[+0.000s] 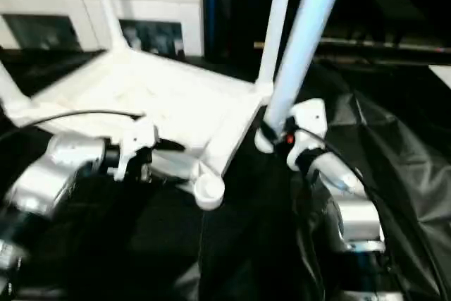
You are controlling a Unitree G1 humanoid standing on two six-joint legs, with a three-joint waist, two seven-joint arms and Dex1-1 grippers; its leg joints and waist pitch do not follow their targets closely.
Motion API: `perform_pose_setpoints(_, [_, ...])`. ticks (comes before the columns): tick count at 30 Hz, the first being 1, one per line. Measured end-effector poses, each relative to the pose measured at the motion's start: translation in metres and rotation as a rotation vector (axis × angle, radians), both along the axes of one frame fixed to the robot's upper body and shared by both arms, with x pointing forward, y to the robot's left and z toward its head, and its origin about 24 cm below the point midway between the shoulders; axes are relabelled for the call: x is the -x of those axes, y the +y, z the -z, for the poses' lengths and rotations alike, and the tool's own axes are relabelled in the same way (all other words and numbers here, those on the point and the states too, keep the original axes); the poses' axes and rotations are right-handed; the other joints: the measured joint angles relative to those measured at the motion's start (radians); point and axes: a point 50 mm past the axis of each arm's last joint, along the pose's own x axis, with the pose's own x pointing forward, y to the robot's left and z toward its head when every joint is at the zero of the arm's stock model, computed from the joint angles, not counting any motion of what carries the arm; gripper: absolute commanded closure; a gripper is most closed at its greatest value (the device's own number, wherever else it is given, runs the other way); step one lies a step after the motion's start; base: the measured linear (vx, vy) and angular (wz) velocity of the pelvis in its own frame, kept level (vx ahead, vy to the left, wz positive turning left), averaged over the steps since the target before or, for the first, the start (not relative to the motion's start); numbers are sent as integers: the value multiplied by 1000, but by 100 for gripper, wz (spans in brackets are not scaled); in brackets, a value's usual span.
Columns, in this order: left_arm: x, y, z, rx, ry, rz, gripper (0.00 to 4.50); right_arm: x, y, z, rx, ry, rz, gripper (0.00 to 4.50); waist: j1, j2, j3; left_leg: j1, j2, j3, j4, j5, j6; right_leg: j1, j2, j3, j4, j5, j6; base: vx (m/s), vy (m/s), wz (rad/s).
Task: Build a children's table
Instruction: Pick table leg
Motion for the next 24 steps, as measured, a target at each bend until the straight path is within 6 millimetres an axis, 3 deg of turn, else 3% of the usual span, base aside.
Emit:
perform_pose_setpoints(6, [-10,4,15,-155,22,47,48,4,4,0,0,29,-118,261,-1,1,0,-2,6,8,-1,14,1,-3,0,0,-1,7,0,0,0,0])
perform_pose_setpoints(12, [-25,0,15,-213,-46,51,97,8,9,1,15,39,-192,261,2,6,1,-5,6,9,-5,16,3,-3,0,-2,-9,9,-1,0,0,0])
perform_pose_setpoints(13, [-26,-1,17,-222,-49,58,119,9,10,1,14,40,-199,261,3,7,0,-5,6,10,-5,16,4,-3,0,-2,-10,9,-1,0,0,0])
perform_pose_setpoints(24, [-30,-1,23,-261,-28,89,200,13,19,3,19,52,-243,261,15,5,2,-7,8,13,-11,17,8,-5,1,-2,-16,9,-1,0,0,0])
